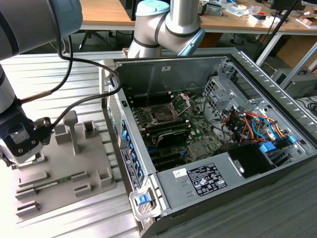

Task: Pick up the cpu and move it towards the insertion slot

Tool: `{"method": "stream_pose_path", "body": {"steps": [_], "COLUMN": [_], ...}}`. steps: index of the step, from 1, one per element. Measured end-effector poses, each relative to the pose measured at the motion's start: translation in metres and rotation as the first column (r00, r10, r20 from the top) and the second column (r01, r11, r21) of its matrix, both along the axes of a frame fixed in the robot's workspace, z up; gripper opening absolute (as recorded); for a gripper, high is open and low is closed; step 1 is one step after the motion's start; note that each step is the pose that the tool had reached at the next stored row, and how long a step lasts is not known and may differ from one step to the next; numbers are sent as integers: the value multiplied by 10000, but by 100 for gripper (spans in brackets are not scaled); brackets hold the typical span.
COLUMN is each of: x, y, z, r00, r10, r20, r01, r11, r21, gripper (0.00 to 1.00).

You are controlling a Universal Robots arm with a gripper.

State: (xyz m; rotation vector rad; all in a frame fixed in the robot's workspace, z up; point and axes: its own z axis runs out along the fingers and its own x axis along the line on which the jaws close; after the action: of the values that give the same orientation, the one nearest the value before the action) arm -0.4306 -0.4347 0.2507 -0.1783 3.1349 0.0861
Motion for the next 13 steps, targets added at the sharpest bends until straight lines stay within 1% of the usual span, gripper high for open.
{"method": "stream_pose_path", "body": {"steps": [13], "x": [0], "y": [0], "z": [29], "r00": [10000], "r10": [0], "r20": [-1], "r01": [0], "r11": [10000], "r21": [1], "gripper": [55]}}
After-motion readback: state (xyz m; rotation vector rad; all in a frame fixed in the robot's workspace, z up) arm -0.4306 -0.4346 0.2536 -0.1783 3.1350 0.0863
